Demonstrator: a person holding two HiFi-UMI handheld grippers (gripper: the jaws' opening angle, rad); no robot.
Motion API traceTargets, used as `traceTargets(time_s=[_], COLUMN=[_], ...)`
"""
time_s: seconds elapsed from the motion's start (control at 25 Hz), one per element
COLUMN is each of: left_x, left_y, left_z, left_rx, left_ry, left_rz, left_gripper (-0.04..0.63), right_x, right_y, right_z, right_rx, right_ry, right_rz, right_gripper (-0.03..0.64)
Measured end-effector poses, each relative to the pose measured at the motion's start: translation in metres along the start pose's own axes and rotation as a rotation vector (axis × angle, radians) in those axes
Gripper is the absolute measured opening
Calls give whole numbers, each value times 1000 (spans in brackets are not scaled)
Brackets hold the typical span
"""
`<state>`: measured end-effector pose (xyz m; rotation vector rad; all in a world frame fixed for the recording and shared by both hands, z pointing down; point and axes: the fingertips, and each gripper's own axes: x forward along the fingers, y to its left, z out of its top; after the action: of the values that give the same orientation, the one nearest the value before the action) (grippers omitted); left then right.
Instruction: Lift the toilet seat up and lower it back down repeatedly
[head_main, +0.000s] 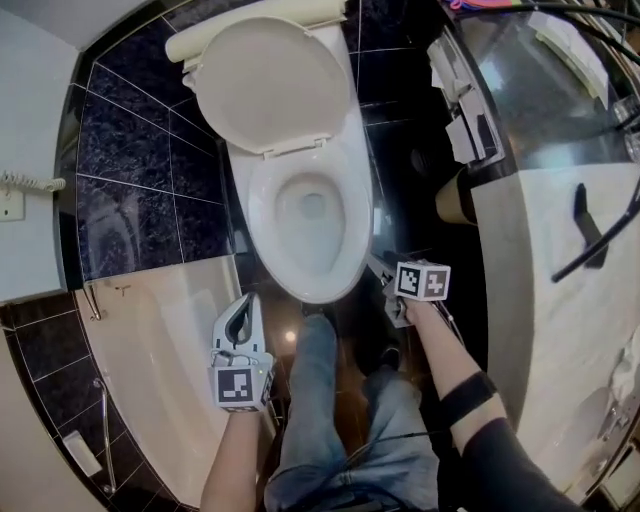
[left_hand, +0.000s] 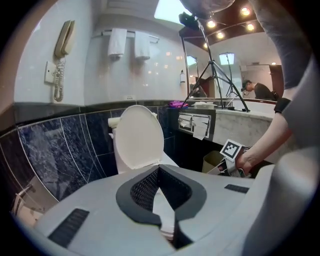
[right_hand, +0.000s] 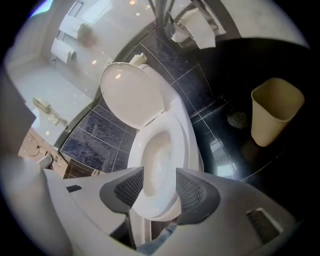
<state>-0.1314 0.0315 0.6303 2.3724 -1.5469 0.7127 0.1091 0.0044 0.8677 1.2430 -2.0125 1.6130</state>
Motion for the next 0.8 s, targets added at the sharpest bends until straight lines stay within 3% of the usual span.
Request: traceTargets(time_s=[0.08, 0.24, 0.44, 0.56, 0.64, 0.8], left_x=[9, 22, 27, 28, 29, 29], left_y=[-3, -12, -9, -3, 1, 6], left_z=[-17, -31, -57, -65, -69, -78], left_rx=[23, -35, -47, -58, -57, -68], left_ry=[-1, 3, 44, 58, 61, 77], left_rz=[-9, -13, -19, -14, -13, -7], left_gripper=[-8, -8, -8, -8, -8, -8], right_x=[19, 50, 78, 89, 91, 88], right_y=[-17, -39, -54, -55, -57, -55], right_z=[-10, -28, -37, -34, -35, -33], right_rx=[41, 133, 213, 233, 237, 208], right_ry=[6, 13, 10, 10, 14, 20], right_rz=[16, 47, 52, 41, 30, 12], right_gripper=[221, 221, 219, 185, 205, 175])
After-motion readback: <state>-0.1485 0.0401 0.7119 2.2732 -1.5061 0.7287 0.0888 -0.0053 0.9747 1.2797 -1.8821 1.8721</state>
